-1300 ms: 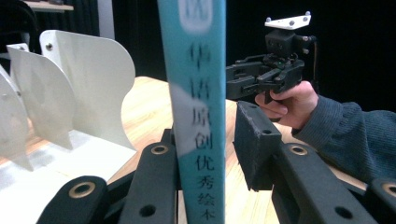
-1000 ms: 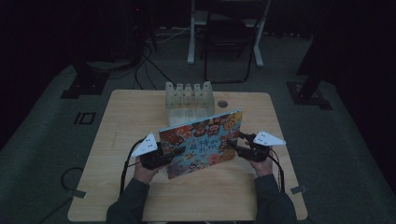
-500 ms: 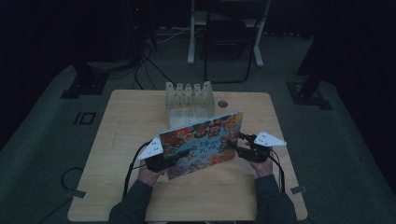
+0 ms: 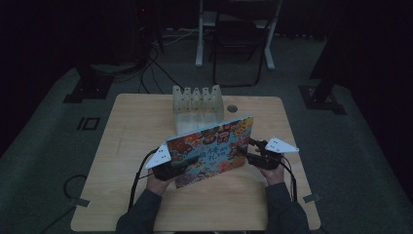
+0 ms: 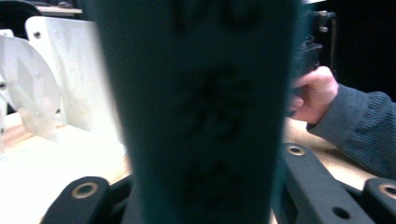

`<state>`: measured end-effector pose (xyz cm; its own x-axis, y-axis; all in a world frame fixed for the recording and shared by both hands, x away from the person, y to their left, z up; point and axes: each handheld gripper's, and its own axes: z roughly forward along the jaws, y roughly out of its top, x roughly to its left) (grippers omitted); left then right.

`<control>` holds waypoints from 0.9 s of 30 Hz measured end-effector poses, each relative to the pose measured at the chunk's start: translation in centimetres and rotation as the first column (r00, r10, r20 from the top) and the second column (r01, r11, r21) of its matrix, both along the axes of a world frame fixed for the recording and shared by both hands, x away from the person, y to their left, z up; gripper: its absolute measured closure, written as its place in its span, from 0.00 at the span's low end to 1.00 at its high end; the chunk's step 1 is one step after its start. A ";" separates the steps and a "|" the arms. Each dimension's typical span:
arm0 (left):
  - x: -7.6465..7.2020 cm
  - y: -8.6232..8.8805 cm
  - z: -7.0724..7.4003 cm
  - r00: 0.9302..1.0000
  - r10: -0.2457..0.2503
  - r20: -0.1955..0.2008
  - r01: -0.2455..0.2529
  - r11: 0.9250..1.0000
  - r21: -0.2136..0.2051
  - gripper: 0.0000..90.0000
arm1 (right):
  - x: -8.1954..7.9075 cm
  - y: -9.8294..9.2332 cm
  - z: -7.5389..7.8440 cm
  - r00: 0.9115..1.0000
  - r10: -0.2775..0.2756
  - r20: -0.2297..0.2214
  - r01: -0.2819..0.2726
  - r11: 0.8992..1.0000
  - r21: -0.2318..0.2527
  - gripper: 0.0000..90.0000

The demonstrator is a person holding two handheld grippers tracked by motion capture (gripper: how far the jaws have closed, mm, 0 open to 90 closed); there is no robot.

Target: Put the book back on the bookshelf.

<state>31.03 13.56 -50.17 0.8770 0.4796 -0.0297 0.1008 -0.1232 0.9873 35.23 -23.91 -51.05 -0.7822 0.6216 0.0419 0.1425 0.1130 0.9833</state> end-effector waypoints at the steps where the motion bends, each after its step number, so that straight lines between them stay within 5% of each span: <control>1: 0.0 0.0 0.0 1.000 -0.016 0.002 0.016 1.000 -0.003 0.83 | 0.0 0.0 0.0 1.000 0.000 -0.001 0.000 1.000 0.002 0.52; 13: 0.2 0.3 0.0 0.997 -0.065 -0.039 0.064 0.998 -0.019 0.90 | 0.2 -0.1 0.0 1.000 0.010 -0.004 -0.010 1.000 0.004 0.52; 27: 0.1 1.5 0.2 0.999 -0.031 -0.008 0.031 1.000 -0.001 0.91 | 0.4 -0.4 -0.9 0.998 -0.043 -0.036 0.041 0.998 -0.045 0.55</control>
<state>31.09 15.08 -50.00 0.8913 0.4520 -0.0366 0.1043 -0.1258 0.9866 35.65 -24.32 -51.94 -0.7540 0.6555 0.0415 0.1837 0.1499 0.9715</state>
